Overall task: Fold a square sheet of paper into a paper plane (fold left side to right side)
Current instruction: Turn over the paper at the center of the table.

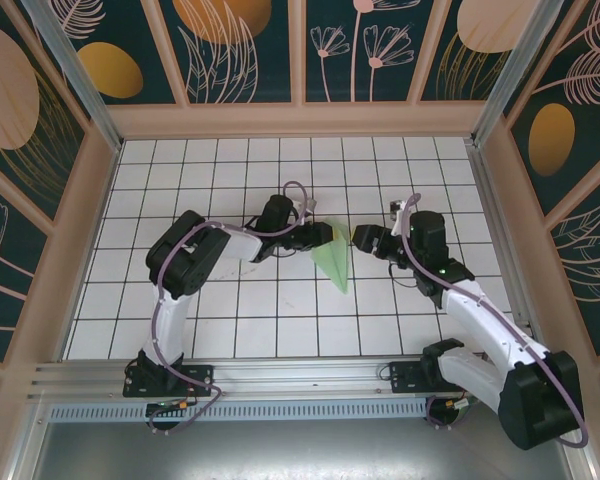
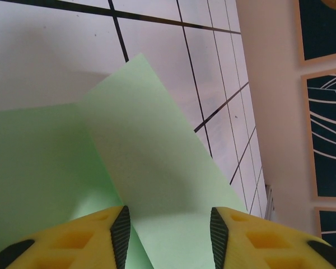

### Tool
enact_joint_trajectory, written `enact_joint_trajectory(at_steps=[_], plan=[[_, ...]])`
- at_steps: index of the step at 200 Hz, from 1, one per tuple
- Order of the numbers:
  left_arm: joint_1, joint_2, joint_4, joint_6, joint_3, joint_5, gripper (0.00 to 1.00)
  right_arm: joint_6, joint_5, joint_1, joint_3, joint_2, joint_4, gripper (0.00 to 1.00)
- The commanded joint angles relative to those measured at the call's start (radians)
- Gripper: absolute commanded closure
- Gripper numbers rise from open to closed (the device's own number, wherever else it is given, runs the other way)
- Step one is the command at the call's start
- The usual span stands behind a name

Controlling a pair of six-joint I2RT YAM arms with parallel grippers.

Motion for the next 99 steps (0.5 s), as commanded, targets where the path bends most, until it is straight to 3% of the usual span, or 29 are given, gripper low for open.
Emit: enact_joint_trajectory(at_steps=[1,40,99], plan=[[-0.005,0.035,0.033,-0.003,0.045,0.025,0.57,0.020,-0.090,-0.041,-0.015,-0.016,-0.016,0.34],[-0.005,0.060,-0.013,0.012,0.066,0.006,0.53,0.023,-0.151,-0.093,-0.016,-0.023,-0.012,0.28],[-0.011,0.086,-0.083,0.035,0.090,0.003,0.51,0.025,-0.164,-0.123,-0.036,-0.021,-0.002,0.28]])
